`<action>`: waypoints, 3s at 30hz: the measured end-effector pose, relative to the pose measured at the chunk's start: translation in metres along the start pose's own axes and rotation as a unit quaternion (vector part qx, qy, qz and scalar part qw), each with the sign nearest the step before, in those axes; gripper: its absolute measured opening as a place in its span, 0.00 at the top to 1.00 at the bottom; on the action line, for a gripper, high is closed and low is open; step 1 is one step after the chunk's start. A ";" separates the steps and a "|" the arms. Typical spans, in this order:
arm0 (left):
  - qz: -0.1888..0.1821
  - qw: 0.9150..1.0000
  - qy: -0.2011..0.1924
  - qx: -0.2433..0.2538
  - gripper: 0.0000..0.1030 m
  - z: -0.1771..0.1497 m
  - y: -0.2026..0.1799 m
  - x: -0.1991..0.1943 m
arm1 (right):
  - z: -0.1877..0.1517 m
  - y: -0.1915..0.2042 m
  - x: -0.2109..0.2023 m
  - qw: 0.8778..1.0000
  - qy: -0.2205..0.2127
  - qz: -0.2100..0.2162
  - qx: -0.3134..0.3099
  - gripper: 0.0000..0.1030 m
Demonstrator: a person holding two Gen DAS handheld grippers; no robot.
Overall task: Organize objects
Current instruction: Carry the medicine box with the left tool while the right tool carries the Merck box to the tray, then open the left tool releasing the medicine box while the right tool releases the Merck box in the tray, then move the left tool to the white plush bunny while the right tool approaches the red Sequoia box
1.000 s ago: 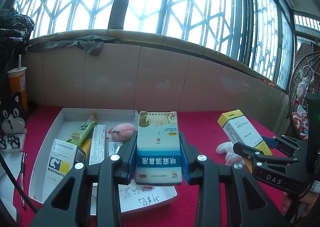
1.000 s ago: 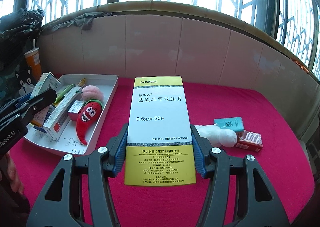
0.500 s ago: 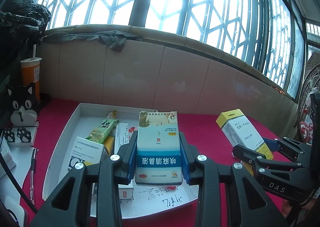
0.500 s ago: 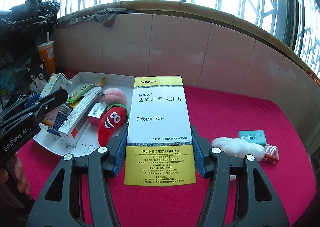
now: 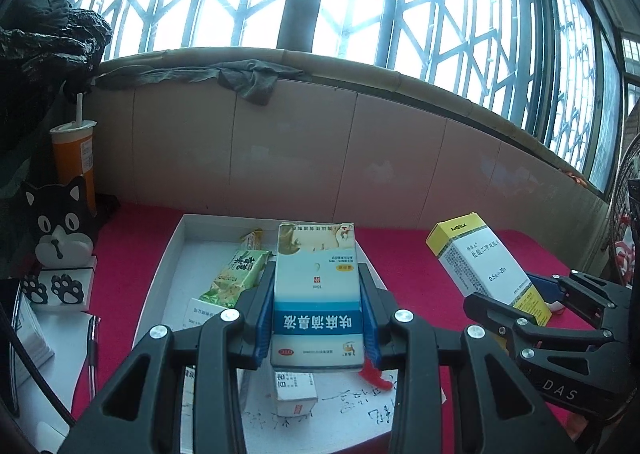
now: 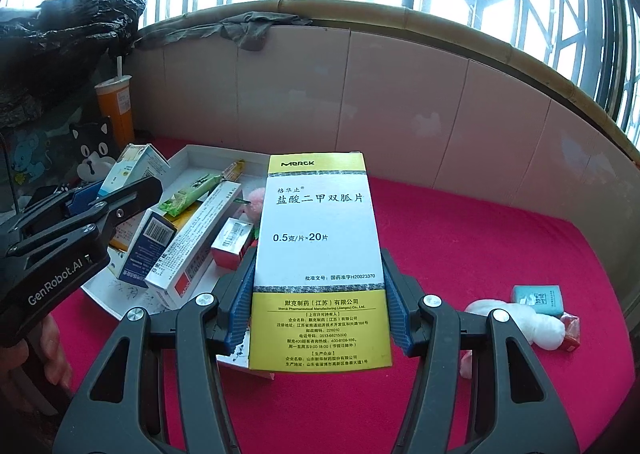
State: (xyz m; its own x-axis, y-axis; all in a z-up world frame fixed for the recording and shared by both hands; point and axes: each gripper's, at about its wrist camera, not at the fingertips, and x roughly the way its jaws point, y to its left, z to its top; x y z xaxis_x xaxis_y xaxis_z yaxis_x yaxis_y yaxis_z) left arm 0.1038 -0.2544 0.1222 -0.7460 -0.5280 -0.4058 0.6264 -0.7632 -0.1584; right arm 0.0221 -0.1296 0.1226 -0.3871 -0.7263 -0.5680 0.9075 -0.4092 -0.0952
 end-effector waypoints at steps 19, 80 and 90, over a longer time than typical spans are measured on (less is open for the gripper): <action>-0.009 0.992 0.106 -0.072 0.65 0.040 0.068 0.090 | 0.016 0.032 0.054 0.997 0.049 0.044 0.032 0.45; -0.121 0.977 0.142 0.103 0.00 -0.018 -0.163 0.072 | -0.052 -0.191 -0.043 0.969 -0.034 -0.114 0.215 0.00; -0.194 0.940 0.199 0.197 0.00 -0.071 -0.255 0.104 | -0.115 -0.311 -0.018 0.953 0.100 -0.200 0.204 0.00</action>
State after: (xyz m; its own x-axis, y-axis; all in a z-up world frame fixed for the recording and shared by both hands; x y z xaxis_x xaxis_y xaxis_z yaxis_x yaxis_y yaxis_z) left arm -0.1173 -0.0881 0.0569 -0.7088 -0.0602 -0.7028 0.1332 -0.9899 -0.0495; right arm -0.2340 0.0741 0.0678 -0.6138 -0.3641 -0.7005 0.5391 -0.8415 -0.0350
